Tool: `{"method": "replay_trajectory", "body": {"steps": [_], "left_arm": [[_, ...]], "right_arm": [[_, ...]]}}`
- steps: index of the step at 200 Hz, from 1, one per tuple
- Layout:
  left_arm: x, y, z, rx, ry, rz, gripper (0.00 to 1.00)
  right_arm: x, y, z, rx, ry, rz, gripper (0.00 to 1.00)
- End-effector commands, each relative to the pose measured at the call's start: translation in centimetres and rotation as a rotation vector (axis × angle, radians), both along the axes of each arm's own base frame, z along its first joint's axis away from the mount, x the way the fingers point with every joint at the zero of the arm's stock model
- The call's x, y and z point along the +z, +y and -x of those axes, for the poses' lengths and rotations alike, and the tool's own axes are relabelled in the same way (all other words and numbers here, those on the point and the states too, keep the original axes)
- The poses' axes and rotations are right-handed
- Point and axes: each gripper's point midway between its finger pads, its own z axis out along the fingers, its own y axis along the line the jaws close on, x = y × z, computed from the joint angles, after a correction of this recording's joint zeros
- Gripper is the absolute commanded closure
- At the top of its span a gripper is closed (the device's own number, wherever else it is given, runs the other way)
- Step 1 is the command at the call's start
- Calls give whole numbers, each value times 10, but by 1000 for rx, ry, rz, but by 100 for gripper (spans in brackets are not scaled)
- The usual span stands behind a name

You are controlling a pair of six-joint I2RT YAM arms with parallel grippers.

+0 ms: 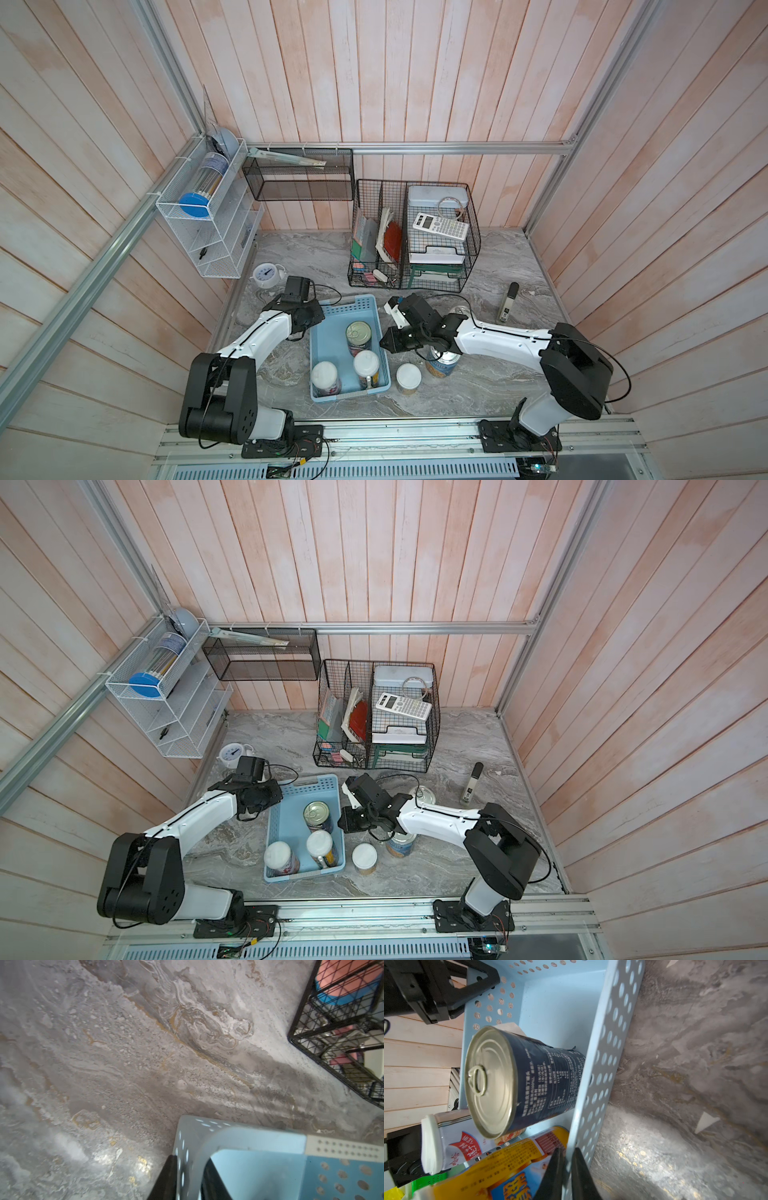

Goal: Put the canned food in the basket
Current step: Move the basket to the center of the board, then adjust the canned food in the basket.

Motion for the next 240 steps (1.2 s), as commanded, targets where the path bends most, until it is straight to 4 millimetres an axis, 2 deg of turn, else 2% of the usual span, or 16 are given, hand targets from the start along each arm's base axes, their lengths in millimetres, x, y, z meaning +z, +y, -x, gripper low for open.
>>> {"method": "replay_trajectory", "body": {"steps": [1,18,36,49,70,103,110,121,147,169,188,210,240], "left_arm": [[14,-16,-16,-17,-63,51,76],[15,-17,-13,-13,-73,54,72],[21,-14,-10,-9,-85,44,56],[32,-9,-8,5,-102,24,38],[62,-1,-7,31,-156,-1,27],[132,4,0,42,-290,-25,24],[143,-1,2,15,-310,-27,25],[155,-21,4,-73,-318,-26,29],[147,-72,16,-312,-223,-85,30],[135,-106,31,-446,-158,-20,17],[118,-122,46,-526,-76,-74,0],[104,-126,57,-563,-13,-174,0],[93,-140,69,-588,20,-185,0]], "right_arm": [[-16,-12,29,52,66,61,82],[-14,-17,27,38,49,78,77],[-10,-21,25,35,33,87,70],[-6,-23,22,36,20,94,64],[1,-28,16,29,-5,113,56],[22,-38,7,24,-56,105,51],[28,-41,5,23,-70,102,50],[38,-47,1,25,-96,103,49],[54,-67,-16,-41,-147,122,44],[64,-78,-26,-66,-204,118,40],[71,-81,-29,-59,-245,92,35],[68,-83,-30,-56,-239,81,34],[63,-81,-29,-43,-225,85,33]]}}
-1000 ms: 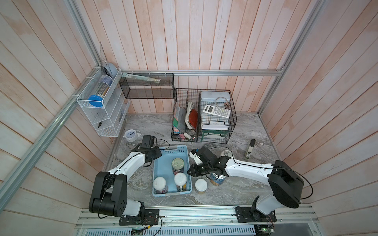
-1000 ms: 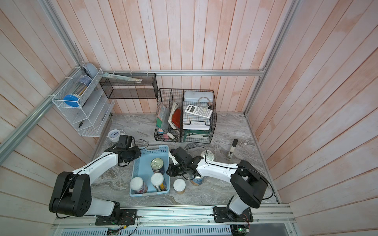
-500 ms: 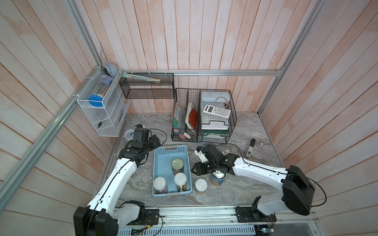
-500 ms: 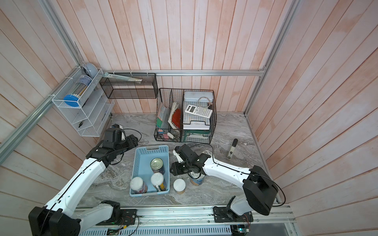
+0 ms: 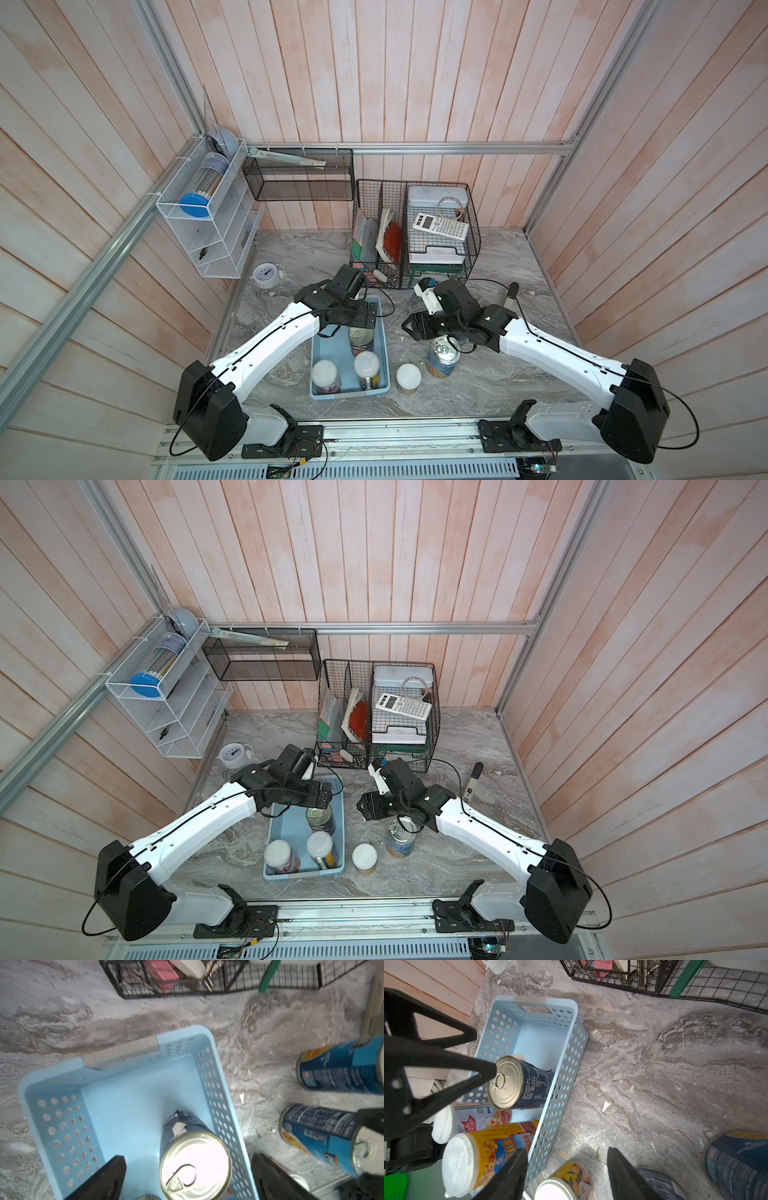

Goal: Put the canned food in the basket
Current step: Adjust the canned food in the basket.

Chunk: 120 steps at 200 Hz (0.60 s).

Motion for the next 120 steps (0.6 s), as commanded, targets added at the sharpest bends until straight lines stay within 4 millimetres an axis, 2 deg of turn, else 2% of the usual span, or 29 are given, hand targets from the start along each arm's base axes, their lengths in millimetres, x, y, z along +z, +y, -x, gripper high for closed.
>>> {"method": "replay_trajectory", "body": {"steps": [1,21,54,99,120], "left_arm": [[0,2,7,2,6,-57,0],[-15,8,13,26,35,-98,0],[-34,6,18,34,62,-108,0],[-52,5,16,46,73,-118,0],[-52,-1,13,45,64,-91,0]], "right_arm": [[-8,-2,2,22,7,19,33],[-9,0,2,25,11,17,33],[-12,0,2,35,12,25,33],[-15,0,4,40,23,28,33],[-18,0,5,42,30,32,33]]}}
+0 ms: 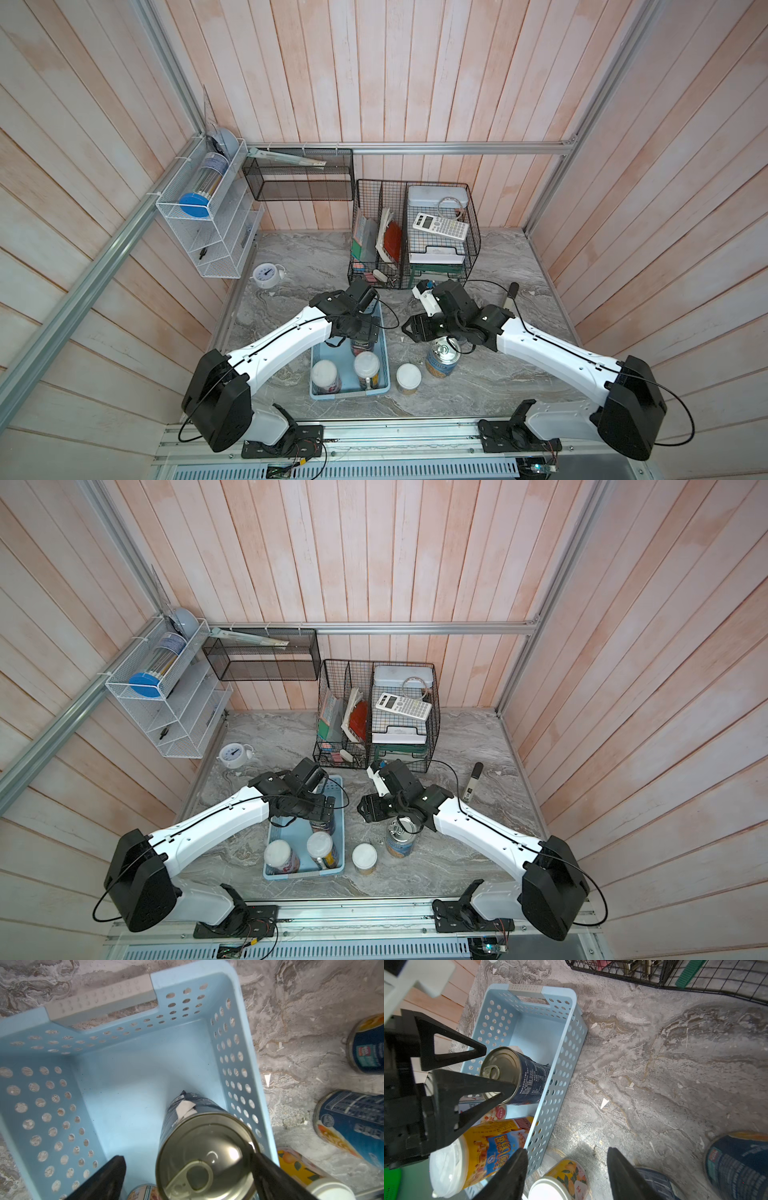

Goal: Put the canned food in the basket
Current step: Adjust the canned food in the basket.

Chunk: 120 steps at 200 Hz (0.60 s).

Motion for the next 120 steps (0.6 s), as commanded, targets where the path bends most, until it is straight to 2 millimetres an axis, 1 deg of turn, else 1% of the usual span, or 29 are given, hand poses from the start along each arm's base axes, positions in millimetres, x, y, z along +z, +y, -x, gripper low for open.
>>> {"method": "replay_trajectory", "body": {"steps": [1,11,27,47,59,92,105,120], "left_arm": [[-13,-3,-2,9,1,-6,0],[-14,-7,-2,4,5,4,0],[-16,-6,1,1,15,-6,0],[-8,-6,2,12,-3,9,0],[-4,-10,4,12,-6,40,0],[-15,-23,8,1,25,96,0],[-15,-29,6,2,24,127,0],[-13,-31,2,8,10,134,0]], "right_arm": [[-9,-1,3,16,19,14,33],[-10,-1,3,16,20,15,33],[-11,-1,4,18,26,14,33],[-10,-1,5,20,27,9,33],[-10,-1,5,22,26,8,33],[-10,-1,6,26,21,4,33],[-11,0,6,28,25,3,33],[-13,-1,7,29,26,4,33]]}}
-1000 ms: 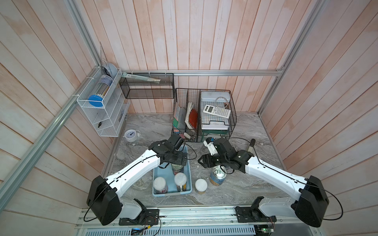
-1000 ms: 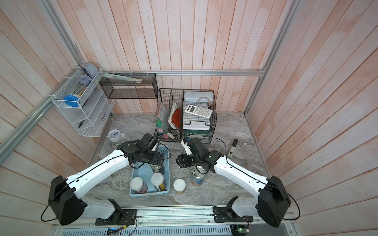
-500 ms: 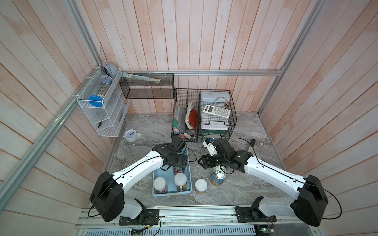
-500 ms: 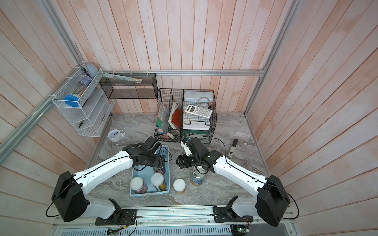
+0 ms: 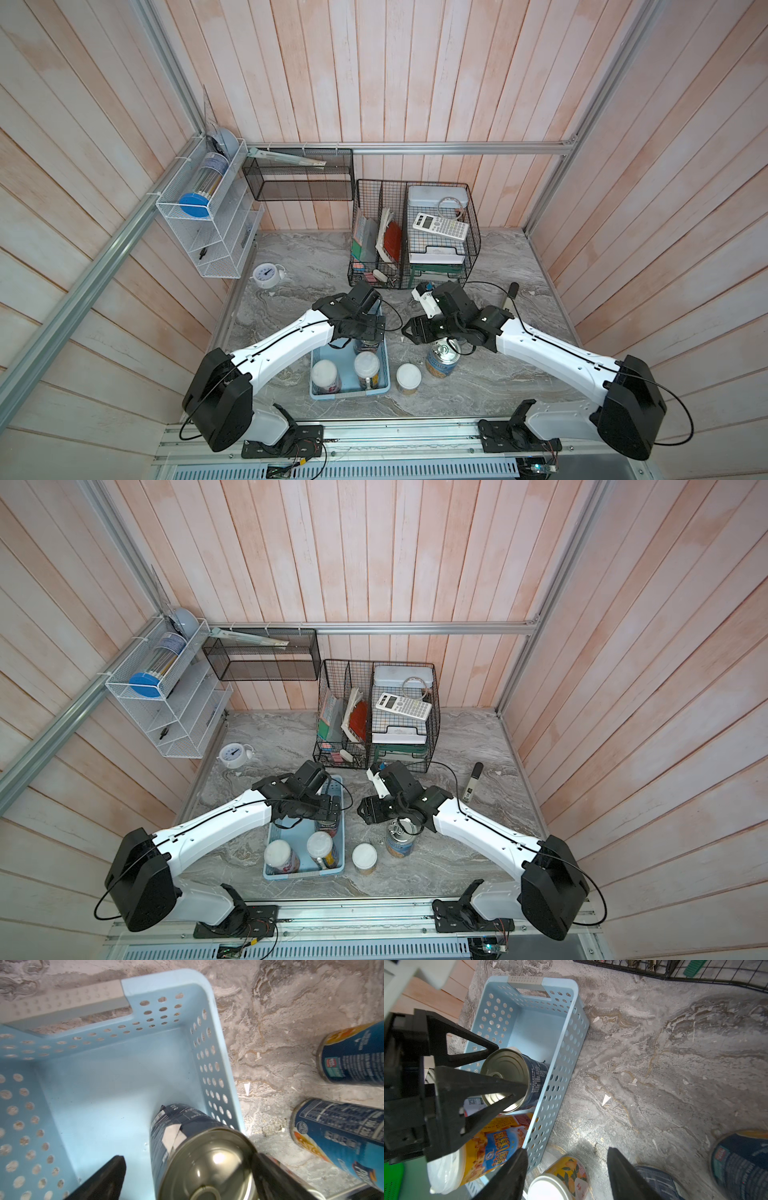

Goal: Put the canned food in the basket
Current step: Adjust the canned food in the basket.

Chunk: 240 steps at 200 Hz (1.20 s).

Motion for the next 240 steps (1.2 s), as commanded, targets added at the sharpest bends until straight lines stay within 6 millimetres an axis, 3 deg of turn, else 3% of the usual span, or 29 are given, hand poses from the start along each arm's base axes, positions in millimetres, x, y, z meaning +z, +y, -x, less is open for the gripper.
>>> {"method": "replay_trajectory", "body": {"steps": [1,60,106,147,209,240], "left_arm": [[-7,-7,3,-3,18,27,0],[4,6,-7,53,-38,7,0],[1,13,-5,99,-35,27,0],[1,7,-6,140,-48,109,3],[29,16,-12,190,-155,152,0],[45,25,-13,206,-193,137,0]], "right_arm": [[-8,-2,4,14,13,6,33],[-8,-1,6,18,16,-10,33],[-7,1,6,28,12,-22,33],[-10,4,6,41,17,-24,33],[-4,6,9,70,7,-37,33],[1,11,32,150,34,-65,33]]}}
